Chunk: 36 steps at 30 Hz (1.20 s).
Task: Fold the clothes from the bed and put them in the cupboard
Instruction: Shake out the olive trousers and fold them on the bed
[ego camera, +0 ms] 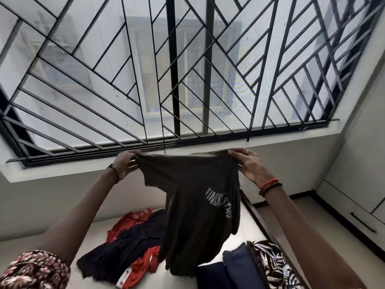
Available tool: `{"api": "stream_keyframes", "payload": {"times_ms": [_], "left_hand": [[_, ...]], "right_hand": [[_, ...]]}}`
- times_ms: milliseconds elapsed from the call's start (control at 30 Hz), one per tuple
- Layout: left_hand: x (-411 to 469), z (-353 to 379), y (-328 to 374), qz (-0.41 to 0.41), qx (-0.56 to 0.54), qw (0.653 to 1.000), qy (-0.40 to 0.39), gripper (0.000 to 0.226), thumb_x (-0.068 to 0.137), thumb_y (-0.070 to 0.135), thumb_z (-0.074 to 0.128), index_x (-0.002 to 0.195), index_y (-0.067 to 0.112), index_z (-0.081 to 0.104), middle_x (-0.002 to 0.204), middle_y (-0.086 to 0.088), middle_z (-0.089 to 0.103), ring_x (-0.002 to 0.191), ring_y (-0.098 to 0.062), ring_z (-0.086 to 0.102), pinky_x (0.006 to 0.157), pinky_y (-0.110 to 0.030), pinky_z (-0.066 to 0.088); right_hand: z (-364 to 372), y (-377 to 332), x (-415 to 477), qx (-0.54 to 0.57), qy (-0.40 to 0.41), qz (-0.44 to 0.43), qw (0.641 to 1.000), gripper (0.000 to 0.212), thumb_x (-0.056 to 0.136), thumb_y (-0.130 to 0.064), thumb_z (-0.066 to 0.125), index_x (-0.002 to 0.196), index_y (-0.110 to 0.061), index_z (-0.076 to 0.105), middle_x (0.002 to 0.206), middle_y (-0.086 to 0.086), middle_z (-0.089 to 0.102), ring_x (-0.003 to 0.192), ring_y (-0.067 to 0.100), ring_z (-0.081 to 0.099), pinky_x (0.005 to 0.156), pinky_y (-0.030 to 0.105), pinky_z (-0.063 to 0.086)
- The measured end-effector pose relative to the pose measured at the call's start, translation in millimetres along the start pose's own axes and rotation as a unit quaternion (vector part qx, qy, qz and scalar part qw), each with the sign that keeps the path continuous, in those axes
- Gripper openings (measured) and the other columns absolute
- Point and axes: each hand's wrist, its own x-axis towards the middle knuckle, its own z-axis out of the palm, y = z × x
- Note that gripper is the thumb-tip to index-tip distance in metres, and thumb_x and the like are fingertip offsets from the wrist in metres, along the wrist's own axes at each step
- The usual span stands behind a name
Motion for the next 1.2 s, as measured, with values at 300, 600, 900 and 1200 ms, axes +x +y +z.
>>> {"api": "stream_keyframes", "payload": {"times_ms": [300, 600, 900, 1200], "left_hand": [[-32, 84, 0, 0.239, 0.215, 0.938, -0.128, 0.019, 0.092, 0.013, 0.058, 0.109, 0.011, 0.065, 0.101, 0.001, 0.066, 0.083, 0.012, 0.059, 0.078, -0.007, 0.043], [-50, 165, 8, 0.240, 0.220, 0.911, -0.252, 0.024, 0.090, 0.023, 0.062, 0.098, 0.001, 0.061, 0.085, -0.006, 0.055, 0.079, -0.012, 0.049, 0.070, -0.026, 0.039], [-48, 172, 37, 0.353, 0.319, 0.849, -0.228, 0.010, 0.082, 0.014, 0.071, 0.079, 0.006, 0.065, 0.070, 0.000, 0.054, 0.062, 0.001, 0.048, 0.060, -0.013, 0.036], [-48, 131, 101, 0.356, 0.236, 0.872, -0.240, 0.018, 0.088, 0.011, 0.062, 0.105, 0.015, 0.068, 0.088, 0.005, 0.067, 0.084, -0.003, 0.061, 0.080, -0.022, 0.049]], "right_hand": [[53, 2, -7, -0.054, -0.038, 0.012, 0.998, 0.010, 0.077, -0.002, 0.073, 0.080, -0.011, 0.068, 0.063, -0.003, 0.069, 0.062, 0.006, 0.064, 0.059, 0.019, 0.052], [54, -3, -20, -0.079, -0.024, -0.048, 0.995, 0.006, 0.079, -0.008, 0.073, 0.084, -0.008, 0.071, 0.074, 0.001, 0.072, 0.068, 0.007, 0.068, 0.063, 0.019, 0.054], [46, 5, -26, -0.024, -0.008, -0.084, 0.996, 0.022, 0.084, -0.021, 0.070, 0.104, -0.011, 0.071, 0.089, 0.004, 0.073, 0.079, 0.013, 0.067, 0.064, 0.023, 0.053], [31, 48, -29, -0.182, -0.106, -0.108, 0.972, 0.042, 0.091, -0.056, 0.046, 0.106, -0.020, 0.062, 0.075, -0.001, 0.060, 0.069, 0.013, 0.056, 0.064, 0.024, 0.048]]}}
